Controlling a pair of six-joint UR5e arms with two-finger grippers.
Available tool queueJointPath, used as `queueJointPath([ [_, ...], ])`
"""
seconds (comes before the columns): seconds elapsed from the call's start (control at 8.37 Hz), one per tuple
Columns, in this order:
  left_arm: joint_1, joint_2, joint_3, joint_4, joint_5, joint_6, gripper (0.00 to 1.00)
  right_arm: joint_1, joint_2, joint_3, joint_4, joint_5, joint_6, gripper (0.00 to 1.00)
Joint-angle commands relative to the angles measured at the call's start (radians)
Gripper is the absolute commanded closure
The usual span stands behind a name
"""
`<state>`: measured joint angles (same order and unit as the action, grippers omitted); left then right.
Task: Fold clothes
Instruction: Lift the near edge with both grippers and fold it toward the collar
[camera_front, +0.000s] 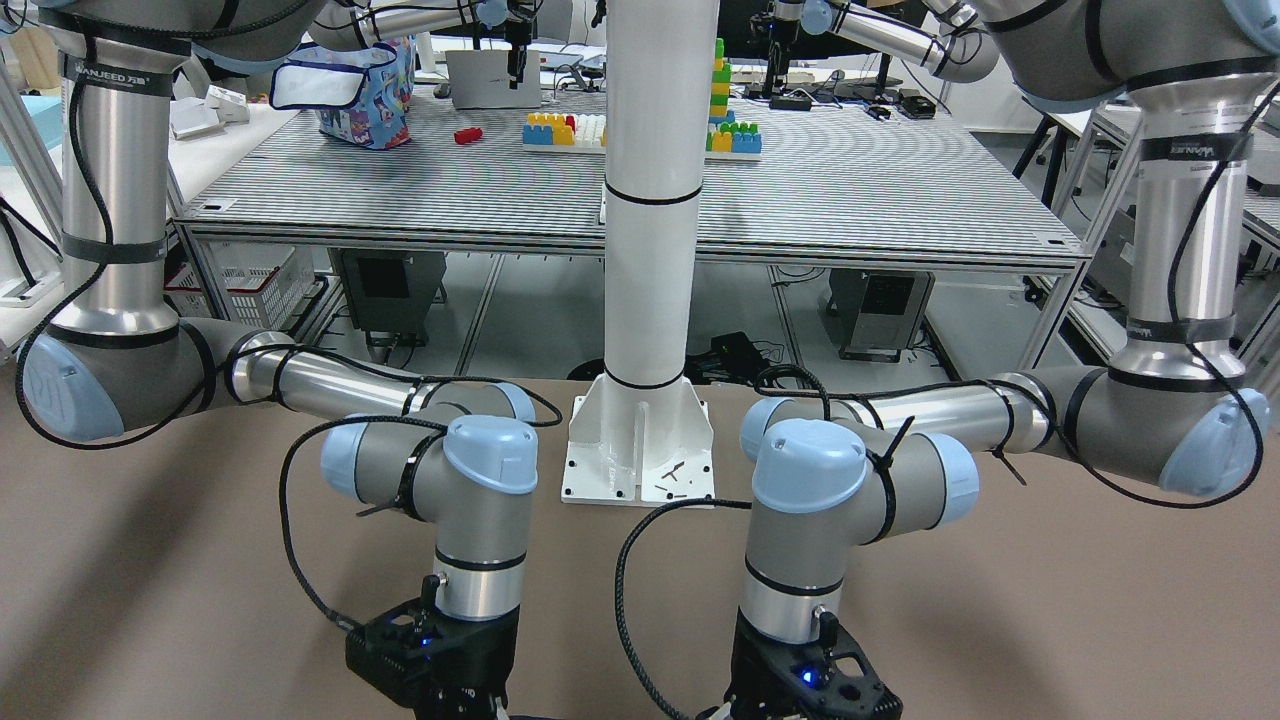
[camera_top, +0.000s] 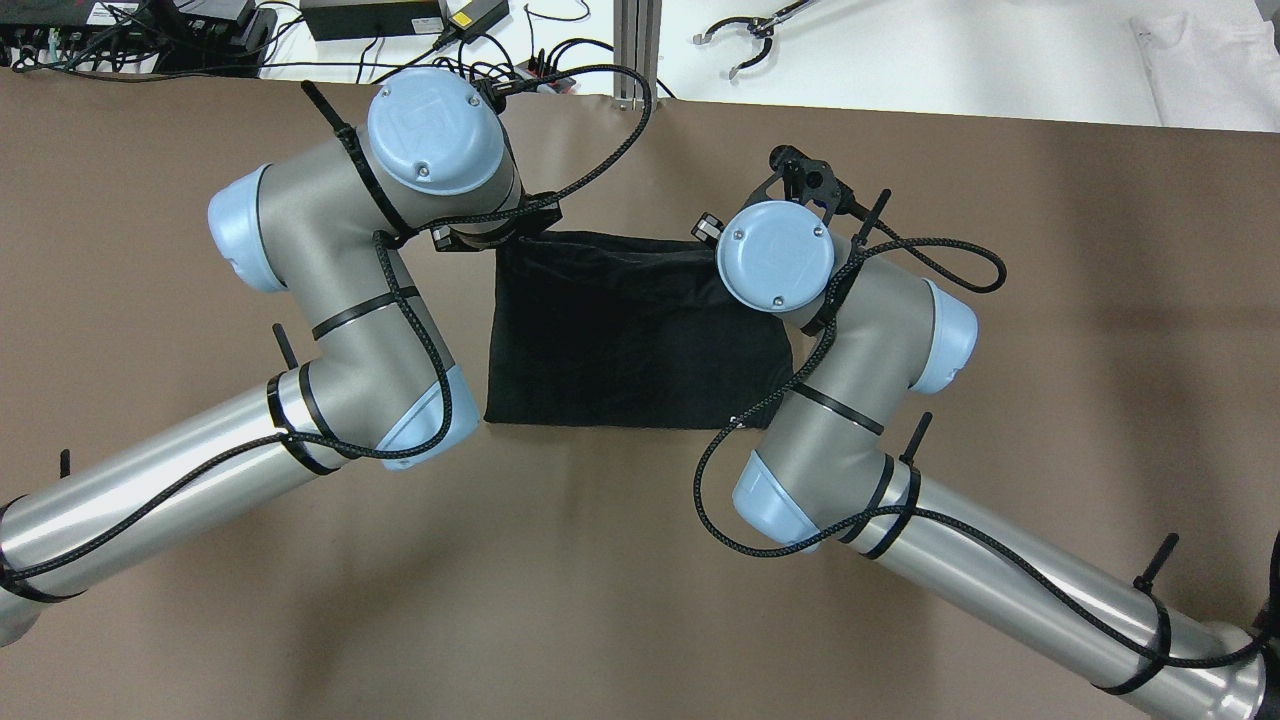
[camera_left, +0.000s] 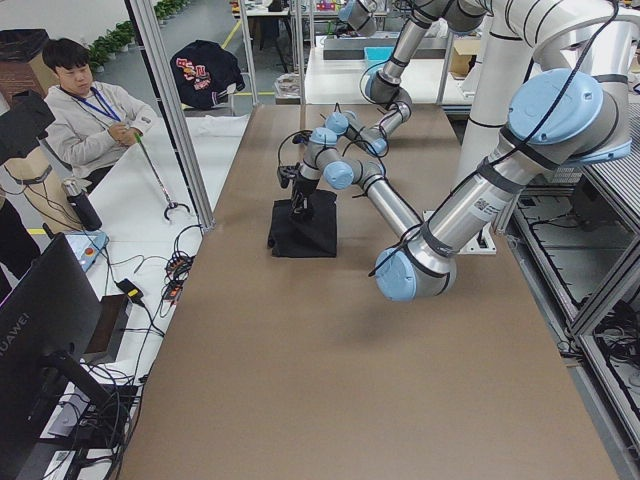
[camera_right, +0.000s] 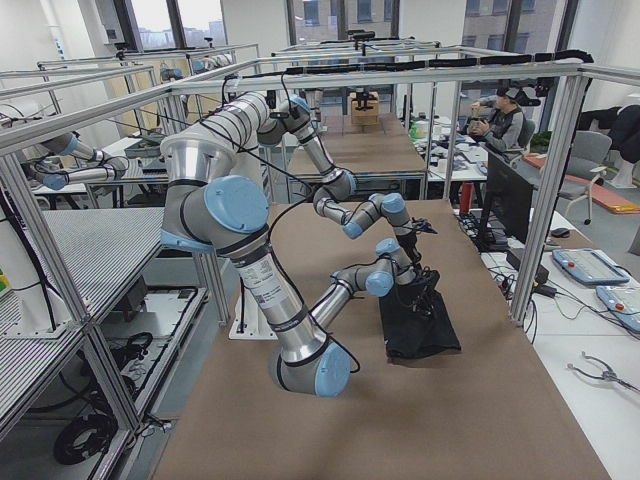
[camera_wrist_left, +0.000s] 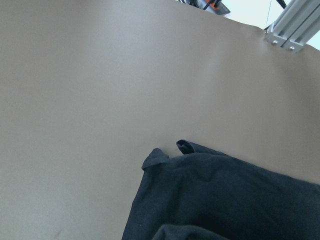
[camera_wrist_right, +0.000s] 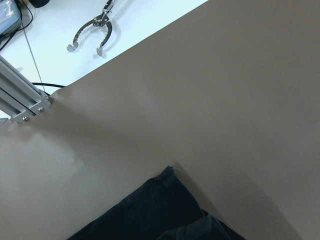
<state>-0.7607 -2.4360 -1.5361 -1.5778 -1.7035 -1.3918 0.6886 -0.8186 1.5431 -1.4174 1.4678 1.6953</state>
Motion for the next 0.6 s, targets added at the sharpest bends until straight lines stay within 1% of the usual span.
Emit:
queueJointPath([
  [0.0,-0.023,-0.072,0.196,-0.103,0.004,0.045,1.00,0.025,0.065,-0.170,0.110,0.026,-0.069,1.00],
  [0.24,-0.040,-0.110,0.374,-0.238,0.007,0.080,1.00,0.025,0.073,-0.230,0.149,0.026,-0.100,1.00],
  [0.36,-0.040,-0.116,0.437,-0.293,0.011,0.091,1.00,0.023,0.073,-0.256,0.166,0.026,-0.130,0.88],
  [0.48,-0.042,-0.117,0.453,-0.312,0.013,0.132,0.28,0.025,0.073,-0.271,0.166,0.025,-0.182,0.31],
])
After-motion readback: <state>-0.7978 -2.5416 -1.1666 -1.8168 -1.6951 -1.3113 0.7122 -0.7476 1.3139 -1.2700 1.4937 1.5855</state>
